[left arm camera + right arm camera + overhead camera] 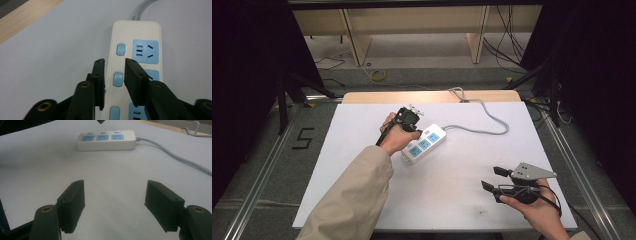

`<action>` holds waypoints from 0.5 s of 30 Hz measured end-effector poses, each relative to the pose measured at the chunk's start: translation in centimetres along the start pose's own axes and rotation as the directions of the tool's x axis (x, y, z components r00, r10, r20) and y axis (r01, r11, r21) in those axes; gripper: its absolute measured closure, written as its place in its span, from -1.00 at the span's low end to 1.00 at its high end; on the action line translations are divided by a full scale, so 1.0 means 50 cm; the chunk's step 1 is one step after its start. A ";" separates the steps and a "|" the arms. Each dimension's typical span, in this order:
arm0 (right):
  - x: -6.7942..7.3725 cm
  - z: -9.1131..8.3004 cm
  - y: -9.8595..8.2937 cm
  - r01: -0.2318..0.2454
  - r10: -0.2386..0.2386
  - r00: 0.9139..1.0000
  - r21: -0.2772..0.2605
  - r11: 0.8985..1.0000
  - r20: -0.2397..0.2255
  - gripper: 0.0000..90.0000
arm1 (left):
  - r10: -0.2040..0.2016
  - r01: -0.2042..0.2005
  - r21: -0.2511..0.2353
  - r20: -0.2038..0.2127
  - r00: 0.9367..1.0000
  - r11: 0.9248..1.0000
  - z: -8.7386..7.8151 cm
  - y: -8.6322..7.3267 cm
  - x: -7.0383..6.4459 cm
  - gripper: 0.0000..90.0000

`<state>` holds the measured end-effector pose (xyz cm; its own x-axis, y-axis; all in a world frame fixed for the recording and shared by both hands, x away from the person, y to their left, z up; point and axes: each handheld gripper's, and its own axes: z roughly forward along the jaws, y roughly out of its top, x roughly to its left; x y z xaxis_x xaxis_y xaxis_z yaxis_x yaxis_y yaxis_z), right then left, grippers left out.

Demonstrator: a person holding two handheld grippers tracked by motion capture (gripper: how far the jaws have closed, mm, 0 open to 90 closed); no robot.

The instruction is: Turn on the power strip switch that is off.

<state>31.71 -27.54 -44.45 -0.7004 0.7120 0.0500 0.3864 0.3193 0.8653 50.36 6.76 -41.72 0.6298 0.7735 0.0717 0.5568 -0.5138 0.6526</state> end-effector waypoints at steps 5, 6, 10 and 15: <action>-0.001 0.000 0.000 0.001 -0.001 1.000 -0.001 1.000 0.002 -0.28 | -0.004 0.002 -0.063 -0.031 1.000 0.998 -0.038 -0.016 0.013 0.01; -0.001 0.000 0.000 0.000 0.000 1.000 -0.001 1.000 0.002 -0.28 | -0.009 0.006 -0.075 -0.040 0.999 0.997 -0.046 -0.021 0.014 -0.04; -0.002 0.001 -0.001 -0.003 0.003 1.000 0.000 1.000 0.002 -0.28 | -0.023 0.020 -0.096 -0.030 0.999 0.995 -0.078 -0.040 0.017 -0.32; -0.004 0.002 -0.002 -0.007 0.007 1.000 0.003 1.000 0.007 -0.29 | 0.008 -0.007 -0.159 0.008 1.000 0.987 -0.112 -0.072 0.012 -0.42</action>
<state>31.85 -27.65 -44.57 -0.6935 0.7186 0.0523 0.3928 0.3162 0.8635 45.72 11.15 -39.78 0.6385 0.7663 0.0710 0.4595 -0.4536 0.7636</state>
